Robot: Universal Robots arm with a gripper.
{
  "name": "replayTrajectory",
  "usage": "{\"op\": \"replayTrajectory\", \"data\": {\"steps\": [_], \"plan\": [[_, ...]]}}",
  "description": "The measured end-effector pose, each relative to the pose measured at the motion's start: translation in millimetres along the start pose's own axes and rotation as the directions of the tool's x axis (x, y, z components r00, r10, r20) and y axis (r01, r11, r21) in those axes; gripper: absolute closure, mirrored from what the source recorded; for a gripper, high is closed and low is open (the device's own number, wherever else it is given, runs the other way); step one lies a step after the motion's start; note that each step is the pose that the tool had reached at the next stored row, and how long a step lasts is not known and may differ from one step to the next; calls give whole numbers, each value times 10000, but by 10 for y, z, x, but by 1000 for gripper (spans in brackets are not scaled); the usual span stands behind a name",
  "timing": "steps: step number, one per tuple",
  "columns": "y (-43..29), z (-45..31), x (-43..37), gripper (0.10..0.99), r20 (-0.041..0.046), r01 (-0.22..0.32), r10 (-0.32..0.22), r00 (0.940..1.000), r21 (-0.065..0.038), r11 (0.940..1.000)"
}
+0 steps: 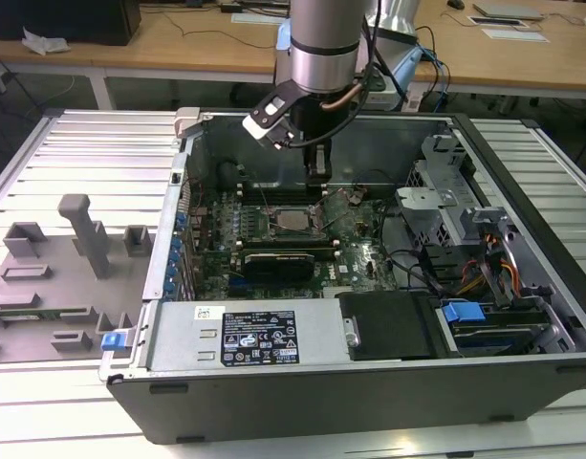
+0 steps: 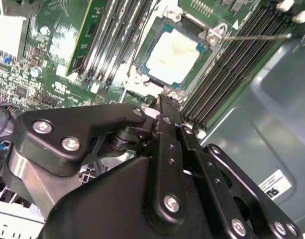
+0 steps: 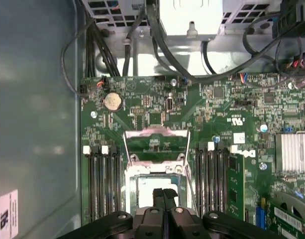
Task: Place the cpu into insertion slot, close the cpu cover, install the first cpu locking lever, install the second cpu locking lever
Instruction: 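Close the cpu cover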
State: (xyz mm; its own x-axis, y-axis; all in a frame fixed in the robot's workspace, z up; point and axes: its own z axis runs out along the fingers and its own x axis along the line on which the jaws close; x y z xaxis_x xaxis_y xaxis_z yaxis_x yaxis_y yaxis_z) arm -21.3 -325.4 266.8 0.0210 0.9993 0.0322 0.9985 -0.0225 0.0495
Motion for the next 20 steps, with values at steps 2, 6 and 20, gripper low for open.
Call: {"op": "replayTrajectory", "data": {"steps": [2, 6, 20], "plan": [[48, 3, 0, 980, 0, 2, -2, 10000, 0, 10000], [206, 10, 1, 980, 0, 0, 0, 10000, 1, 10000], [701, 51, 10, 980, 0, 1, -1, 10000, 2, 10000]]}}
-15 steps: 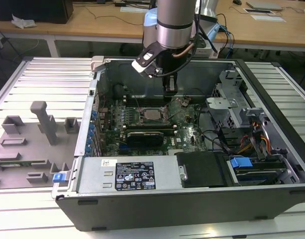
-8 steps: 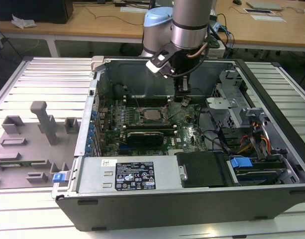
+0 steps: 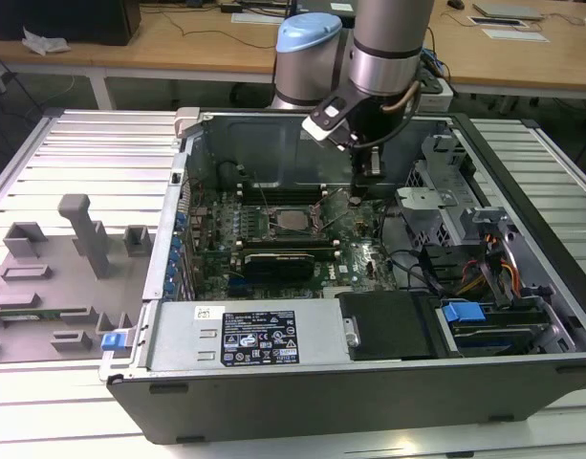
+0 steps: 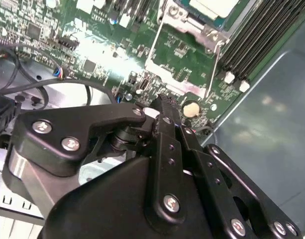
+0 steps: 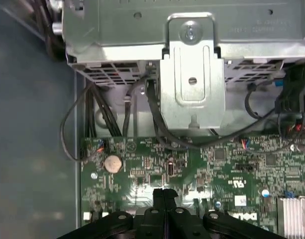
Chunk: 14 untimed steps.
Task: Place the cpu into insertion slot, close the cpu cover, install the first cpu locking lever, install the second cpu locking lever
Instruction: 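Close the cpu cover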
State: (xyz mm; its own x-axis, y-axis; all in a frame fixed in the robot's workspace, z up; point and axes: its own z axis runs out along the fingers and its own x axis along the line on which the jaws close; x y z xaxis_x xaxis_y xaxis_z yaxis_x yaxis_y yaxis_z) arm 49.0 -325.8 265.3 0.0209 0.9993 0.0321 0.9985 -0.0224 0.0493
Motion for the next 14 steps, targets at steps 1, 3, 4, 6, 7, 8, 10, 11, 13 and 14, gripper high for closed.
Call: {"op": "replayTrajectory", "data": {"steps": [1, 3, 4, 6, 7, 8, 10, 11, 13, 14], "plan": [[16, 21, 0, 980, 0, 0, 0, 10000, 0, 10000], [35, 64, -1, 980, 0, 1, -1, 10000, 2, 10000], [39, 81, -2, 980, 0, 0, 0, 10000, 4, 10000], [44, 132, -3, 980, 0, 0, 0, 10000, 14, 10000], [45, 150, -3, 980, -1, 0, 0, 10000, 19, 10000], [45, 177, -5, 980, 0, -2, 2, 10000, 26, 10000], [46, 180, -5, 980, 2, -1, 0, 10000, 27, 10000], [46, 181, -5, 980, 0, 0, 0, 10000, 27, 10000], [48, 184, -5, 980, -5, -4, 4, 10000, 178, 9998], [49, 186, -4, 980, -12, -11, 11, 10000, 341, 9994]]}}
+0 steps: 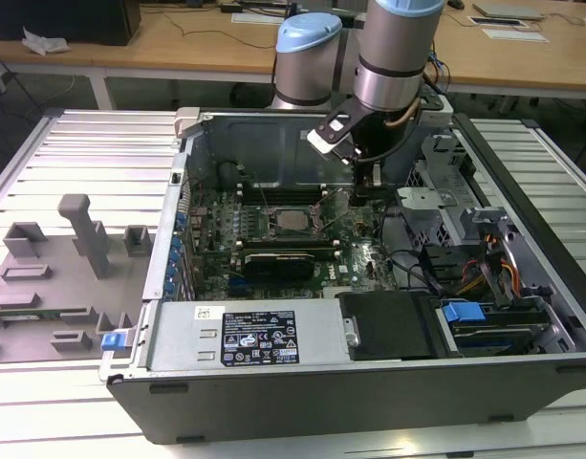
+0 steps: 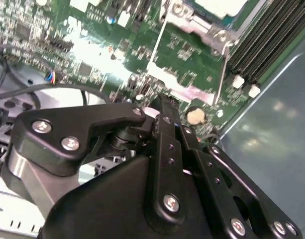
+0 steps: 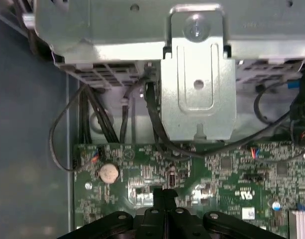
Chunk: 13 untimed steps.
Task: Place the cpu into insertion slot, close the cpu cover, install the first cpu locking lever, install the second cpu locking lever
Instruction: 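Close the cpu cover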
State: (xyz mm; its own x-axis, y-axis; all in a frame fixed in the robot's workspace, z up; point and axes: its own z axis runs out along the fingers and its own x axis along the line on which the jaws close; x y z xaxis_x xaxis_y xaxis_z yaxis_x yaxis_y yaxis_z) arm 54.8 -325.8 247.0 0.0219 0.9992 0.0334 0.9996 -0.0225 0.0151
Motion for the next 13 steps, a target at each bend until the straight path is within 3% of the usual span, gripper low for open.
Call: {"op": "replayTrajectory", "data": {"steps": [1, 2, 4, 6, 7, 9, 13], "plan": [[5, 1, 0, 980, -14, -9, 9, 10000, 253, 9997], [8, 1, 0, 980, -22, -13, 14, 10000, 423, 9991], [14, 3, 0, 980, -37, -32, 36, 10000, 974, 9952], [14, 3, 0, 980, -33, -38, 42, 10000, 1155, 9933], [13, 3, 1, 980, -30, -41, 45, 10000, 1234, 9924], [-1, 3, 8, 980, -30, -41, 45, 10000, 1228, 9924], [-66, 3, 41, 980, -13, -39, 41, 10000, 1101, 9939]]}}
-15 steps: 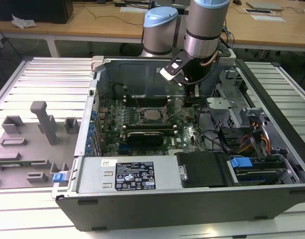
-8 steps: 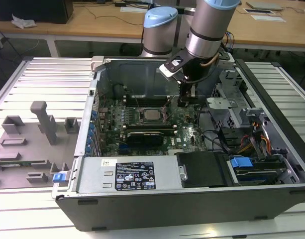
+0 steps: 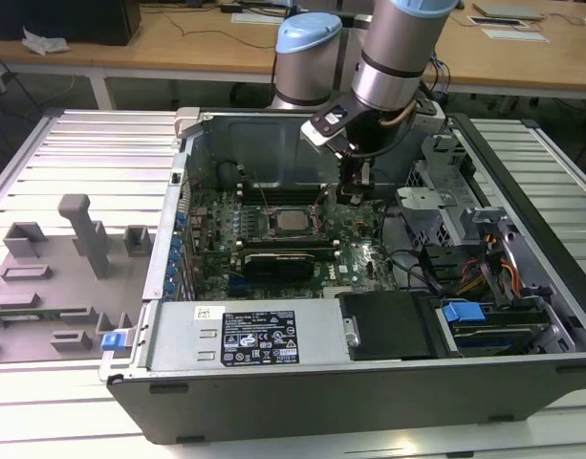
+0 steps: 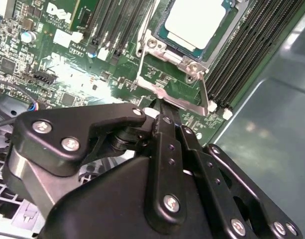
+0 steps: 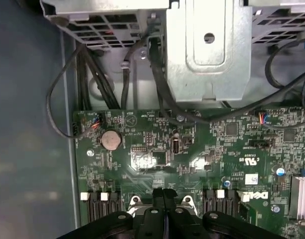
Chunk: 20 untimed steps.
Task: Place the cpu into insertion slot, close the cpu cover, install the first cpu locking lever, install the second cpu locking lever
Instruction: 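Close the cpu cover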
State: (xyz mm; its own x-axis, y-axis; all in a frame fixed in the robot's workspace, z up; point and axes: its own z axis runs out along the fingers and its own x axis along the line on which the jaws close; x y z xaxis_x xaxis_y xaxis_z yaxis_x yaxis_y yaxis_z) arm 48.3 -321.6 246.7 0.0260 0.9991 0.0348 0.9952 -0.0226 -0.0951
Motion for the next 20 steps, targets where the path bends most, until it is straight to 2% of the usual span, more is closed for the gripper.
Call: {"op": "replayTrajectory", "data": {"steps": [3, 5, 8, 13, 18, 19, 20], "plan": [[-40, 5, 26, 980, 17, 3, -3, 10000, -115, 9999], [-91, 11, 57, 980, 34, 9, -8, 10000, -246, 9997], [-176, 20, 75, 980, 65, 9, -7, 10000, -327, 9995], [-308, 38, 82, 980, 91, 7, -3, 10000, -368, 9993], [-383, 47, 84, 980, 95, 8, -5, 10000, -387, 9993], [-407, 49, 85, 980, 99, 11, -7, 10000, -453, 9990], [-425, 53, 86, 980, 94, 18, -13, 10000, -570, 9984]]}}
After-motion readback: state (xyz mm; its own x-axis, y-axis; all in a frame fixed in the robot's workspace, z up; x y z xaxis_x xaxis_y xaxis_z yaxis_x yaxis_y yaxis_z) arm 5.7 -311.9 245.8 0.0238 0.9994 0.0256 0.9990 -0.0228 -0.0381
